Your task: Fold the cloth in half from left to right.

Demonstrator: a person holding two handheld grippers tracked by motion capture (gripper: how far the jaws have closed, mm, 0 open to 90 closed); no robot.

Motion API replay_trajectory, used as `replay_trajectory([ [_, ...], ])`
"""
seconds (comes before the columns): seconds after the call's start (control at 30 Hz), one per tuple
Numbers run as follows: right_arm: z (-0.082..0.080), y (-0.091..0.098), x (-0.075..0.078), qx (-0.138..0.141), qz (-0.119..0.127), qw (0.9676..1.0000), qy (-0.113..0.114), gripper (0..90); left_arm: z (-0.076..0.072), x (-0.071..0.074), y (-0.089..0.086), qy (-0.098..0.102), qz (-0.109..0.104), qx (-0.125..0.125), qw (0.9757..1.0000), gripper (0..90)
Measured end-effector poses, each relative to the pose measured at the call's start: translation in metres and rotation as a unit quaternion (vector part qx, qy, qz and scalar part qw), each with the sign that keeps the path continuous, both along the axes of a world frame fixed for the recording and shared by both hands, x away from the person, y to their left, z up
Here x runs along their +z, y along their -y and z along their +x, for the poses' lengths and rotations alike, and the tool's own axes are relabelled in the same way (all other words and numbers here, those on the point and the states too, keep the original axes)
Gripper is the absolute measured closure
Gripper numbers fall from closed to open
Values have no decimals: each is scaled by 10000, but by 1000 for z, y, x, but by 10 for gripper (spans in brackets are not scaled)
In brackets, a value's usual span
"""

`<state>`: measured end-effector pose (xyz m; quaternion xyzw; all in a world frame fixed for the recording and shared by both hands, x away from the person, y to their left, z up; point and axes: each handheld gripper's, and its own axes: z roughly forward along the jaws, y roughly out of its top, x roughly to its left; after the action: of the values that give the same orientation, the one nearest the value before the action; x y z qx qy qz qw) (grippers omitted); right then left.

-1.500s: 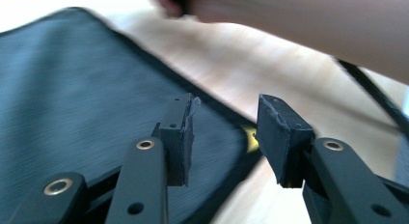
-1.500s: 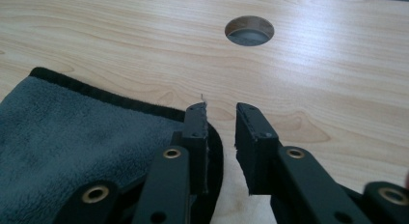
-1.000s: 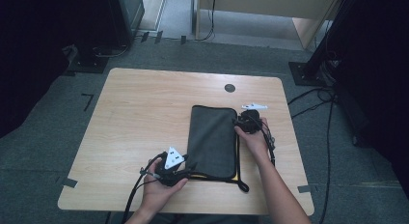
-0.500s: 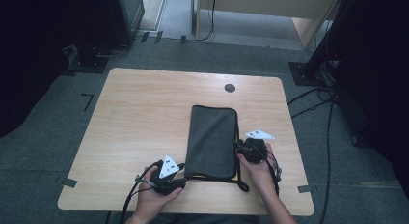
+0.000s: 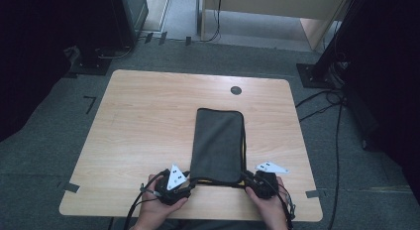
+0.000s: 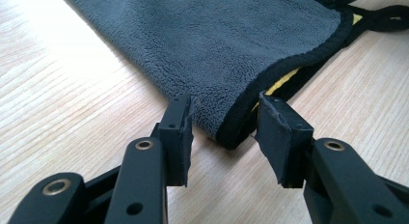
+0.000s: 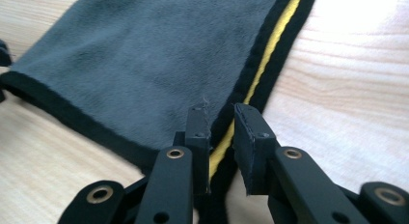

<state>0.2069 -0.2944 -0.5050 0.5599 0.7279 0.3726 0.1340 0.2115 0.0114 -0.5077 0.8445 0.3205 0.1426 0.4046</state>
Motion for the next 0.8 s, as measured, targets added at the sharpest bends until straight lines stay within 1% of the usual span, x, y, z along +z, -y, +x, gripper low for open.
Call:
replay_trajectory([
  [0.03, -1, -1, 0, -26, 50, 10000, -23, 753, 0, 0, 0, 1, -4, 14, 10000, 574],
  [0.07, -1, -1, 0, -32, 36, 10000, -20, 739, 0, 0, 0, 1, 1, 26, 10000, 580],
  [0.13, 1, 0, 0, -176, 75, 9998, -32, 723, 0, 0, -1, -4, -9, 36, 10000, 588],
  [0.2, 2, 1, -1, -192, 115, 9997, -57, 720, 0, 0, -1, -6, 2, 22, 10000, 601],
  [0.23, 2, 0, -1, -182, 187, 9996, -75, 719, 0, -1, -1, -5, 10, 15, 10000, 611],
  [0.27, 2, -1, -2, -153, 181, 9997, -79, 720, 1, -1, -1, -12, 26, 0, 10000, 623],
  [0.37, 3, -5, -3, -128, 141, 9998, -102, 772, 0, -3, 1, -29, 71, -47, 10000, 664],
  [0.43, 3, -6, -4, -145, 97, 9998, -120, 845, -1, -3, 2, 7, 124, -86, 9999, 688],
  [0.5, 3, -3, -3, -144, 118, 9998, -91, 888, -2, -2, 2, 27, 155, -143, 9998, 713],
  [0.57, 1, 0, 1, -166, 160, 9997, -51, 894, -3, -1, 2, 69, 188, -178, 9996, 741],
  [0.63, -1, 2, 5, -199, 174, 9996, 6, 896, -4, 0, 2, 118, 258, -299, 9991, 791],
  [0.67, -3, 3, 8, -193, 120, 9997, 21, 896, -5, 1, 3, 150, 328, -368, 9987, 804],
  [0.7, -4, 4, 10, -194, 48, 9998, 20, 896, -5, 1, 3, 152, 354, -413, 9984, 818],
  [0.77, -4, 6, 9, -173, 4, 9998, -78, 896, -5, 1, 3, 129, 407, -495, 9979, 831],
  [0.8, -3, 6, 7, -120, -27, 9998, -165, 895, -5, 0, 4, 90, 491, -543, 9973, 826],
])
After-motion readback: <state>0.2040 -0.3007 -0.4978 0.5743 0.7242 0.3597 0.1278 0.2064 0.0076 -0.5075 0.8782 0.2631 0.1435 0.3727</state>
